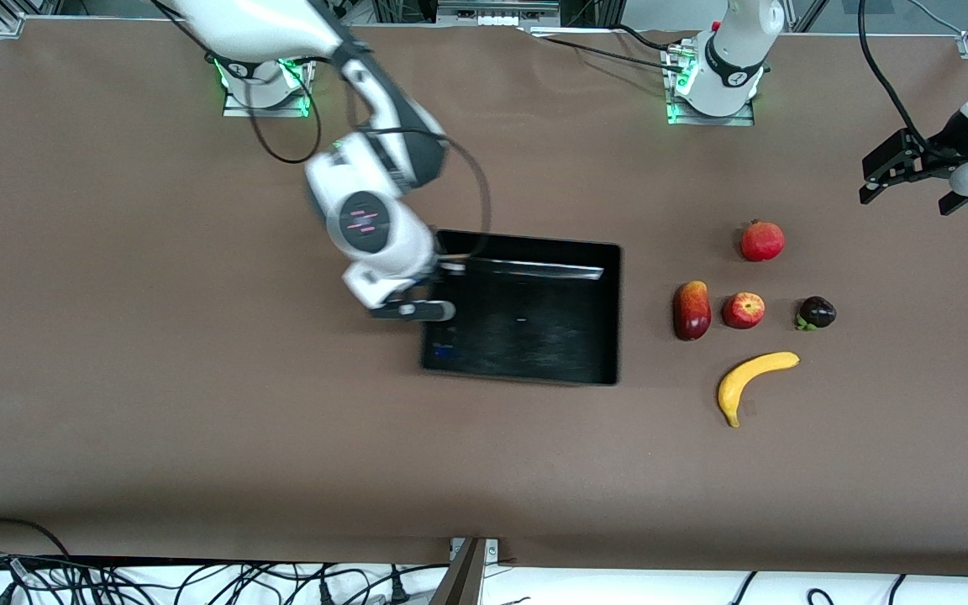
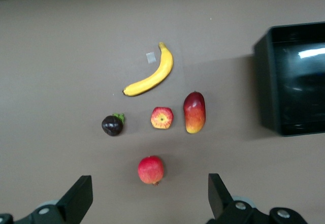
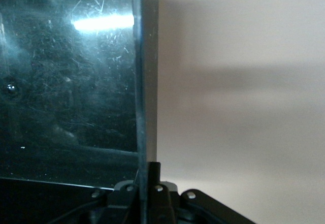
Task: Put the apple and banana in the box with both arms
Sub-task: 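Push the black box with the right gripper toward the fruit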
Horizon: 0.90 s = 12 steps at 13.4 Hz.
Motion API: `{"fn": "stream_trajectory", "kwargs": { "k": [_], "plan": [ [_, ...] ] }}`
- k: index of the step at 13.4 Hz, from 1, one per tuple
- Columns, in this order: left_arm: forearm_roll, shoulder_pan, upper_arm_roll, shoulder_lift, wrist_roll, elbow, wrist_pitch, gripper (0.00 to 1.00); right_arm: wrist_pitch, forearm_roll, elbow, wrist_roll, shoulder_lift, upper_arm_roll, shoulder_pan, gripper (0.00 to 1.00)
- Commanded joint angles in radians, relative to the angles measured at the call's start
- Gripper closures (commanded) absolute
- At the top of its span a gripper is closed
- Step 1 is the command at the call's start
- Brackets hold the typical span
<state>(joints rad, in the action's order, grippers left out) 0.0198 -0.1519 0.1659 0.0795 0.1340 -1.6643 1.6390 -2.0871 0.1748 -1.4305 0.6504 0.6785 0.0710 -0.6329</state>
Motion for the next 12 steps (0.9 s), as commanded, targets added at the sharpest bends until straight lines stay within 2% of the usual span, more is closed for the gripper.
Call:
{"fn": "stream_trajectory", "kwargs": {
  "k": [1, 3, 4, 5, 8, 10, 12],
  "plan": [
    [0.006, -0.003, -0.005, -0.015, 0.006, 0.032, -0.034, 0.0, -0.106, 0.025, 0.059, 0.038, 0.079, -0.014, -0.076, 1.0],
    [0.006, -0.005, -0.009, -0.015, 0.006, 0.032, -0.038, 0.0, -0.126, 0.025, 0.053, 0.038, 0.104, -0.014, -0.094, 0.99],
    [0.008, -0.005, -0.014, -0.015, 0.007, 0.032, -0.039, 0.0, -0.134, 0.025, 0.053, 0.044, 0.113, -0.014, -0.103, 0.6],
    [0.008, -0.011, -0.008, -0.014, 0.006, 0.032, -0.039, 0.0, -0.137, 0.008, 0.053, 0.032, 0.116, -0.014, -0.123, 0.01],
    [0.008, -0.011, -0.005, -0.015, 0.01, 0.031, -0.039, 0.0, -0.126, 0.009, 0.058, 0.014, 0.096, -0.017, -0.122, 0.0],
    [0.0, -0.003, 0.0, -0.055, 0.006, 0.032, -0.028, 0.0, -0.12, 0.009, 0.059, 0.011, 0.057, -0.023, -0.11, 0.0],
    [-0.03, -0.003, 0.006, -0.107, 0.012, 0.009, -0.004, 0.0, -0.041, 0.008, 0.059, -0.023, -0.003, -0.026, -0.061, 0.0]
  ]
}}
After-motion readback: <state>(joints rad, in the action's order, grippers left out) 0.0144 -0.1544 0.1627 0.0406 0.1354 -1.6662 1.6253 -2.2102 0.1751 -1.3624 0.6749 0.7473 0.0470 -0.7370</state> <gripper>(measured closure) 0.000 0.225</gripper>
